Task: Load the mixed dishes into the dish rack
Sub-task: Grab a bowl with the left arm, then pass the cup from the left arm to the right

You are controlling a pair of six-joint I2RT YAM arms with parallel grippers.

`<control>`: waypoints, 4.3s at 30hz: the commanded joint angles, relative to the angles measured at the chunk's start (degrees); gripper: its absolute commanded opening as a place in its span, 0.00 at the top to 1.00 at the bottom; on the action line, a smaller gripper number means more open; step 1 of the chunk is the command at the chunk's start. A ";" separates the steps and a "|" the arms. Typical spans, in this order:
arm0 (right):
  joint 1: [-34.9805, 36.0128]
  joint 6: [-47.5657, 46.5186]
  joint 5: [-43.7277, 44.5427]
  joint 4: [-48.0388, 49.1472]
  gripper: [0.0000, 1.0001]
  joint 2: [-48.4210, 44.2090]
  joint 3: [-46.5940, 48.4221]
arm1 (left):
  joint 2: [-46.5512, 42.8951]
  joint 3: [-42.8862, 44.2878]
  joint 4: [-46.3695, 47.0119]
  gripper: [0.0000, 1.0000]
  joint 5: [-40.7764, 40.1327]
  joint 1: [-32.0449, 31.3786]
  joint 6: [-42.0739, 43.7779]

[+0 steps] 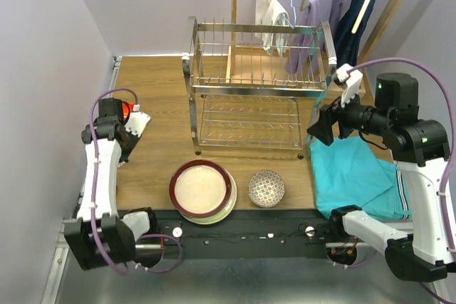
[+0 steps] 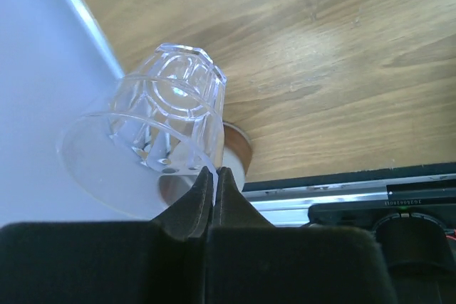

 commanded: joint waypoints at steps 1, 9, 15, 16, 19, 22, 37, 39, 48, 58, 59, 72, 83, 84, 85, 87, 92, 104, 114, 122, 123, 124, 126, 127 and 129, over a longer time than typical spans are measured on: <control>0.01 9.23 -9.28 6.33 0.13 0.21 2.53 | -10.53 8.27 -9.16 1.00 9.05 -0.96 3.29; 0.01 20.75 -29.04 12.73 0.00 0.39 -5.63 | -35.48 10.94 -10.23 1.00 30.09 -1.23 11.10; 0.01 30.59 -31.79 22.04 0.00 -3.39 -16.80 | -52.54 6.10 -10.83 1.00 44.22 2.97 24.79; 0.01 33.04 -31.88 23.37 0.00 -4.09 -18.81 | -53.69 5.58 -11.54 1.00 45.82 3.51 26.22; -0.08 37.00 -31.88 27.42 0.00 -5.59 -26.02 | -54.66 6.27 -15.23 1.00 52.66 3.34 29.74; 0.01 41.13 -31.09 33.30 0.00 -6.73 -32.44 | -56.07 4.62 -17.08 1.00 56.37 3.25 36.67; 9.58 59.78 -24.60 65.84 0.00 -11.04 -54.42 | -60.82 -6.92 -22.52 1.00 69.12 1.50 68.06; 10.91 61.98 -20.14 64.36 0.00 -11.48 -55.65 | -59.33 -5.25 -24.37 1.00 70.71 1.41 69.03; 16.43 70.41 -12.30 79.84 0.00 -8.23 -59.17 | -56.07 -10.07 -18.08 1.00 81.86 3.94 73.72; 28.66 75.87 2.11 86.68 0.00 -8.14 -63.83 | -64.68 -9.21 -25.52 1.00 94.79 22.75 56.22; 28.66 76.83 2.65 86.32 0.00 -8.14 -63.48 | -66.51 -8.50 -25.34 1.00 95.93 23.72 54.29; 29.54 70.25 4.15 72.19 0.00 -10.33 -59.35 | -65.31 -0.06 18.27 1.00 87.78 48.44 -3.78; 29.45 64.52 7.14 67.07 0.00 -13.50 -57.59 | -59.42 8.01 31.09 1.00 50.53 43.59 -18.58; 29.19 65.05 7.58 65.33 0.00 -13.76 -57.76 | -56.28 9.95 29.17 1.00 47.19 43.77 -19.03; 28.75 65.23 7.76 64.44 0.00 -13.68 -57.77 | -54.86 11.44 29.15 1.00 40.63 44.12 -21.90; 28.49 64.53 9.15 63.91 0.00 -13.15 -57.15 | -51.17 14.62 29.50 1.00 37.77 45.70 -22.63; 27.88 66.38 9.34 69.70 0.01 -11.13 -58.03 | -39.39 20.24 36.00 1.00 27.06 52.11 -31.23; 20.58 60.40 9.25 61.89 0.01 -11.74 -54.25 | -34.80 10.23 54.38 1.00 31.42 55.46 -35.38; 19.08 52.68 9.60 57.50 0.01 -10.34 -50.65 | -30.23 13.57 36.90 1.00 34.24 55.46 -38.19; 18.82 38.19 9.34 44.93 0.01 -12.62 -46.08 | -32.78 5.94 35.48 1.00 39.16 55.55 -37.40; 18.82 37.30 9.34 44.14 0.01 -13.14 -45.90 | -32.43 5.23 35.39 1.00 38.90 55.46 -36.79; 18.64 36.50 9.51 43.00 0.01 -13.58 -45.81 | -32.34 4.70 34.43 1.00 39.16 55.46 -34.17; 17.59 34.74 9.51 42.29 0.01 -14.03 -45.81 | -32.69 3.81 33.64 1.00 39.25 55.46 -30.56; 16.98 34.39 9.52 42.02 0.01 -14.03 -45.81 | -32.69 4.16 31.98 1.00 39.60 55.46 -28.72; 15.40 33.43 9.25 41.93 0.01 -13.85 -45.55 | -31.91 7.66 30.48 1.00 38.46 55.46 -26.33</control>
